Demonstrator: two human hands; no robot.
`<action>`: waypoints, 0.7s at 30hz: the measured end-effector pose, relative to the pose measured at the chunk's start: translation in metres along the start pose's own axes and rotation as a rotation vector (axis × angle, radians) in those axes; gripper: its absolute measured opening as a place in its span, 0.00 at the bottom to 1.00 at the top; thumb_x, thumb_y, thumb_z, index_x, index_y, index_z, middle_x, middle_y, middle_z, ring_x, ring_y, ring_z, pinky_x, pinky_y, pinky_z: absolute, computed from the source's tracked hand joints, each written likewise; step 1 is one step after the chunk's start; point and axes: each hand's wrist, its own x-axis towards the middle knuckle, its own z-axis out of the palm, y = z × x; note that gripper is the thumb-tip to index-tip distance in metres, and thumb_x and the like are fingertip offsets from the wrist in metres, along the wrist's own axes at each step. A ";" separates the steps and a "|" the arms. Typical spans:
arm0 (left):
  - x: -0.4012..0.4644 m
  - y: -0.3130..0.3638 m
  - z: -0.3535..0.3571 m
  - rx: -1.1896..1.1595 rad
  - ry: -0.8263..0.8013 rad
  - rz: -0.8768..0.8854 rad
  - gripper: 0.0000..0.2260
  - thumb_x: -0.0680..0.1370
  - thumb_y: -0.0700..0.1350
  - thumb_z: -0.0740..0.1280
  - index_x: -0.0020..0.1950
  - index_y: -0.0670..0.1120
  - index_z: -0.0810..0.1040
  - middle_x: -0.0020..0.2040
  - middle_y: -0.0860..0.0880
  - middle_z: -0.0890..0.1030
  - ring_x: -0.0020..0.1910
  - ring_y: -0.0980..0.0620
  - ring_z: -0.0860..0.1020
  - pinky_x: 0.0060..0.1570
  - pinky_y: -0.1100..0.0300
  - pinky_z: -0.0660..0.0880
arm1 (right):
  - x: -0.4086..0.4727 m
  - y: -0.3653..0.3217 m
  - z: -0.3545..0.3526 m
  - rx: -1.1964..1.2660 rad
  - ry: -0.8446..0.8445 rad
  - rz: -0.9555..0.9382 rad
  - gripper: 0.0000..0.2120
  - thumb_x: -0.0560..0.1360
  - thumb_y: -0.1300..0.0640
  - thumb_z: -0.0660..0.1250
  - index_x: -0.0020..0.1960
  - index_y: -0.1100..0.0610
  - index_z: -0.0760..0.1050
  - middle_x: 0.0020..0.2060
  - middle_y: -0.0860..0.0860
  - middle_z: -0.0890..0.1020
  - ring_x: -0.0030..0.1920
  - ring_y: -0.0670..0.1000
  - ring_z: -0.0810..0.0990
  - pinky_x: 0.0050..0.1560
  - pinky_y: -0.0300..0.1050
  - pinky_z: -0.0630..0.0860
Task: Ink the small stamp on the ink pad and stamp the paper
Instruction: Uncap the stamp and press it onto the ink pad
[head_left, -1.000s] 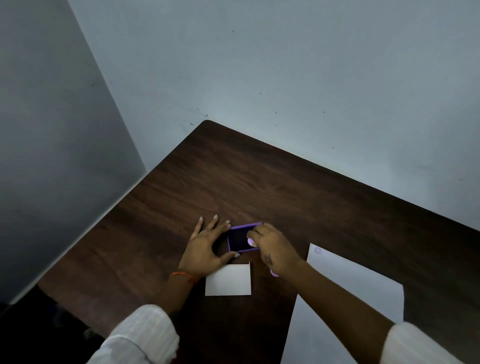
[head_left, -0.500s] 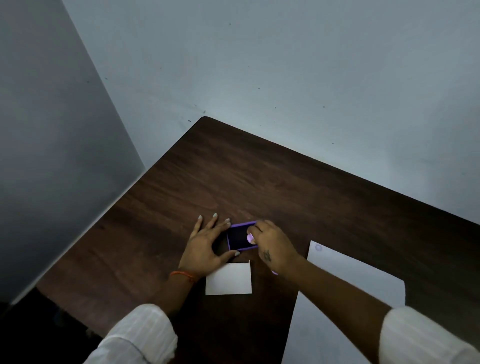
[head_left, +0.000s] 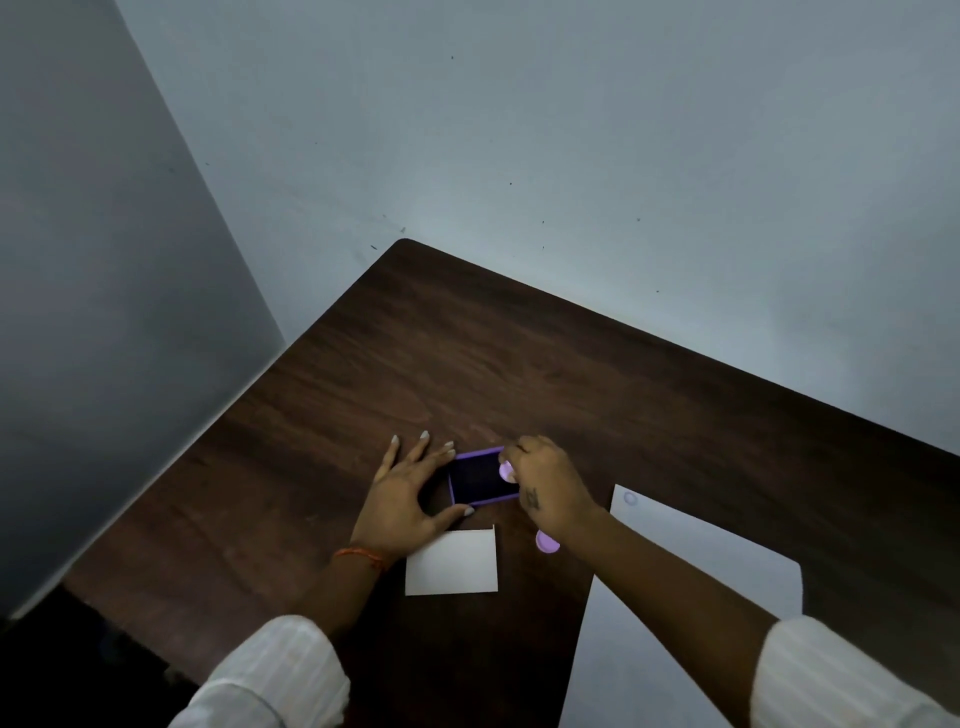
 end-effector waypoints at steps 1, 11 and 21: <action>0.001 0.000 0.000 -0.001 0.002 0.001 0.33 0.67 0.63 0.69 0.68 0.51 0.68 0.70 0.53 0.71 0.73 0.59 0.56 0.75 0.48 0.46 | 0.000 0.001 0.000 0.034 0.027 0.018 0.12 0.76 0.64 0.62 0.58 0.62 0.76 0.56 0.58 0.79 0.58 0.55 0.76 0.60 0.46 0.73; 0.000 0.001 0.000 -0.003 0.010 0.003 0.32 0.67 0.61 0.71 0.68 0.51 0.70 0.69 0.53 0.72 0.72 0.58 0.57 0.75 0.48 0.47 | 0.004 -0.003 -0.008 0.132 0.011 0.125 0.09 0.75 0.63 0.62 0.53 0.63 0.78 0.52 0.59 0.81 0.53 0.56 0.78 0.54 0.46 0.76; 0.001 0.000 -0.001 0.000 0.000 -0.004 0.33 0.67 0.62 0.70 0.68 0.51 0.68 0.70 0.53 0.71 0.72 0.60 0.56 0.75 0.50 0.46 | 0.014 -0.001 -0.012 -0.046 -0.051 0.027 0.11 0.77 0.63 0.59 0.56 0.64 0.75 0.55 0.60 0.79 0.56 0.57 0.75 0.55 0.49 0.74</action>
